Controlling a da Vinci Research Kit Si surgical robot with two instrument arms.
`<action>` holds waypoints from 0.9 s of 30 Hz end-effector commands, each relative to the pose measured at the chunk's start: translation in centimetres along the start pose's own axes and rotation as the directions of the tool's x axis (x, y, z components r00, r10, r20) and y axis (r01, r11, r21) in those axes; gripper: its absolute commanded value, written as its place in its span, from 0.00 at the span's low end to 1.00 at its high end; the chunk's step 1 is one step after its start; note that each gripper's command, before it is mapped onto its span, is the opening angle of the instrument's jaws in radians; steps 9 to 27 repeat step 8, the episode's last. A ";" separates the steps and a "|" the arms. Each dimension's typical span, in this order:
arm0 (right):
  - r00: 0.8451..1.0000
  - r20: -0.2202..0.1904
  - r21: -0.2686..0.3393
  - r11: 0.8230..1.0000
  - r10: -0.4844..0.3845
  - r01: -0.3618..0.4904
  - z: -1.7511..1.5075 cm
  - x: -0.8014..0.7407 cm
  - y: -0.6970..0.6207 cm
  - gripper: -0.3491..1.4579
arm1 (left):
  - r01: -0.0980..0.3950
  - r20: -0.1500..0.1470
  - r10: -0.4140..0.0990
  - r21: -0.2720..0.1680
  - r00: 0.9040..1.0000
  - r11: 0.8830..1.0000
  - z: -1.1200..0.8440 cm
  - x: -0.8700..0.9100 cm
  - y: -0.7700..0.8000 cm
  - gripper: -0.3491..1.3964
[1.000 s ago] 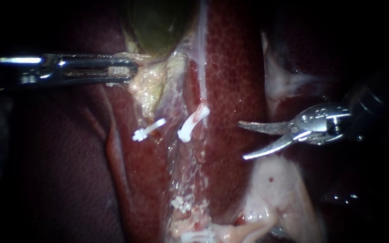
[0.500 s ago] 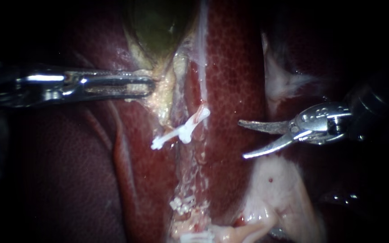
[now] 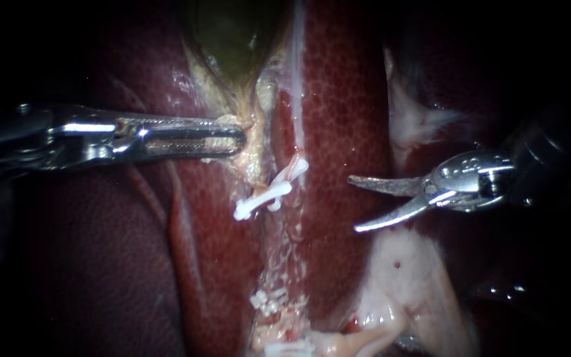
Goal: Go back from the cut right tube
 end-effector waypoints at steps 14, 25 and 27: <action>1.000 0.000 -0.004 1.000 0.000 0.000 0.00 0.00 0.00 0.98 | 0.000 0.000 0.000 0.000 1.000 1.000 0.01 0.00 0.00 0.03; 1.000 0.000 -0.004 1.000 0.000 0.000 0.00 0.00 0.00 0.98 | 0.000 0.000 0.000 0.000 1.000 1.000 0.01 0.00 0.00 0.03; 1.000 0.000 -0.004 1.000 0.000 0.000 0.00 0.00 0.00 0.98 | 0.000 0.000 0.000 0.000 1.000 1.000 0.01 0.00 0.00 0.03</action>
